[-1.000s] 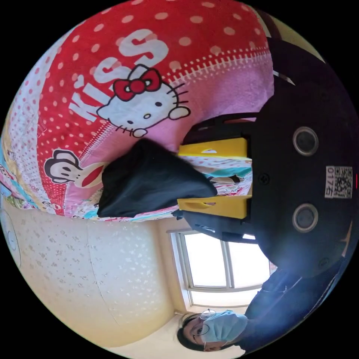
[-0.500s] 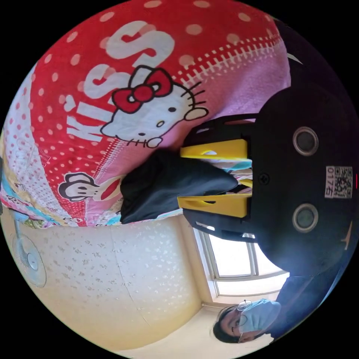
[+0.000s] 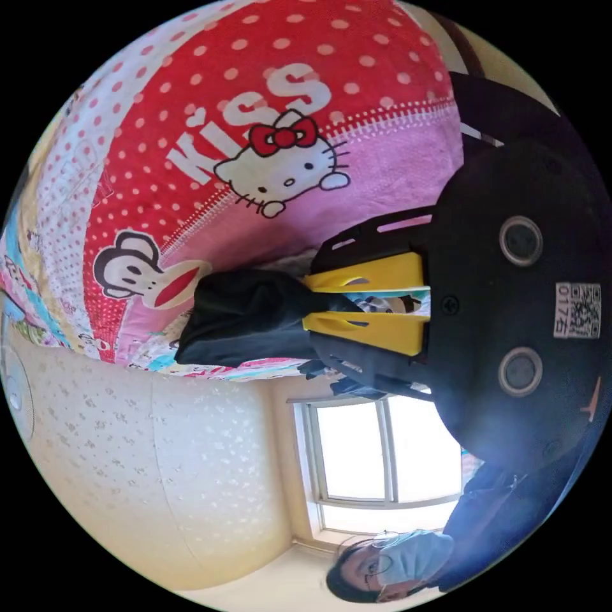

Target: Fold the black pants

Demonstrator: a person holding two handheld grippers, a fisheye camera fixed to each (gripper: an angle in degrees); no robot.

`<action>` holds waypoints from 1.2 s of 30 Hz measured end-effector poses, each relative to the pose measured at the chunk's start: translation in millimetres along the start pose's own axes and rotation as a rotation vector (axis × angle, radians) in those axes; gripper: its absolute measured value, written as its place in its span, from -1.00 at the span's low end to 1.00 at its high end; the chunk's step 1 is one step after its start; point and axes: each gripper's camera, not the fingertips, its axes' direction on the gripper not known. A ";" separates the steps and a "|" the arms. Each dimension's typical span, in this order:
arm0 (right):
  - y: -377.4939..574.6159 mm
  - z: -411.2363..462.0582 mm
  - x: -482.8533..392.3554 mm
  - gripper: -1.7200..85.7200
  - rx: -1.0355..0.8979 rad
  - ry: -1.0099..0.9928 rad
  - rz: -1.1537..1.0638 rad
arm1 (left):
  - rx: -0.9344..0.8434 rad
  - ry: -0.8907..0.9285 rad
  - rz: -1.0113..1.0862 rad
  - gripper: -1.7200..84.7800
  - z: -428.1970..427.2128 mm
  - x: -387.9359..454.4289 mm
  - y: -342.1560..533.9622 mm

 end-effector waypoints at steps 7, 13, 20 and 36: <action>96.8 -99.4 2.0 -0.88 -0.173 -0.018 0.008 | -0.194 -0.055 0.027 -0.83 -90.2 -2.9 75.2; 169.3 -175.8 23.7 -0.90 -0.272 -0.231 0.175 | -0.310 0.059 -0.268 -0.83 -169.1 -38.9 164.5; 79.4 -121.8 -18.5 -0.93 -0.024 -0.568 0.125 | -0.139 0.317 0.033 -0.86 -109.5 42.8 76.3; -32.9 7.8 3.5 -0.94 0.183 -0.295 0.089 | -0.074 -0.099 0.508 -0.94 15.6 78.4 -19.8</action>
